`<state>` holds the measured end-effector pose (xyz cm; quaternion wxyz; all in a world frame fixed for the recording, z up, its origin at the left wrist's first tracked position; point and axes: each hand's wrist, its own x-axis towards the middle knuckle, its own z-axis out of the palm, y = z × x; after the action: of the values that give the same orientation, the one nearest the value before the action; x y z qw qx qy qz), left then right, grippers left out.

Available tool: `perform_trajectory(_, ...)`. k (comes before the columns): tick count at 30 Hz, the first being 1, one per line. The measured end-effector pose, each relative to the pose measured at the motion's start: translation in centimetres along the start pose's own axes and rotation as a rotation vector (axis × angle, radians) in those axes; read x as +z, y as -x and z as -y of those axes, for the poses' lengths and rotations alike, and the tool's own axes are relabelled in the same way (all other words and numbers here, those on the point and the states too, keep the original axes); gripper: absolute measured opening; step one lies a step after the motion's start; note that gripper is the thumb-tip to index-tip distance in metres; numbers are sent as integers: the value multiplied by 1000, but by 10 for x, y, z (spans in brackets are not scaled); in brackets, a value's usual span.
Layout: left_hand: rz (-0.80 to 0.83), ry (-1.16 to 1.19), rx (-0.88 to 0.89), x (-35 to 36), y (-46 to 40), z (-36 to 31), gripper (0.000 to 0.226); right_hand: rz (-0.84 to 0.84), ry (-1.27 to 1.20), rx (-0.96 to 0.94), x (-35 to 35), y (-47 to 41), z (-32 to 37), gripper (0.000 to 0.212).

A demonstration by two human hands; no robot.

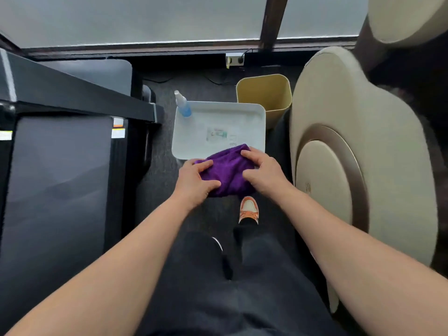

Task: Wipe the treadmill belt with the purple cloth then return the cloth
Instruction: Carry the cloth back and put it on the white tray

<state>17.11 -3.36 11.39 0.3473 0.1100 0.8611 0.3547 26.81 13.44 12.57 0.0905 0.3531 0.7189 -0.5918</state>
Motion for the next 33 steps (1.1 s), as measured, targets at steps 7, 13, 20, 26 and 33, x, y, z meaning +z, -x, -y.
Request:
perform_trajectory(7,24,-68,-3,12,-129,14,91,-18,-25,41,8,-118,-10,59)
perform_trajectory(13,15,-67,41,30,-207,35,92,-70,-42,46,15,-193,-33,60)
perform_trajectory(20,-17,-184,22,42,-234,70,82,-44,428,50,35,-221,-74,66)
perform_trajectory(26,-113,-298,322,50,-226,74,60,-176,754,-238,48,-215,-78,50)
perform_trajectory(33,137,-461,240,54,-232,61,92,57,948,-114,45,-219,-70,67)
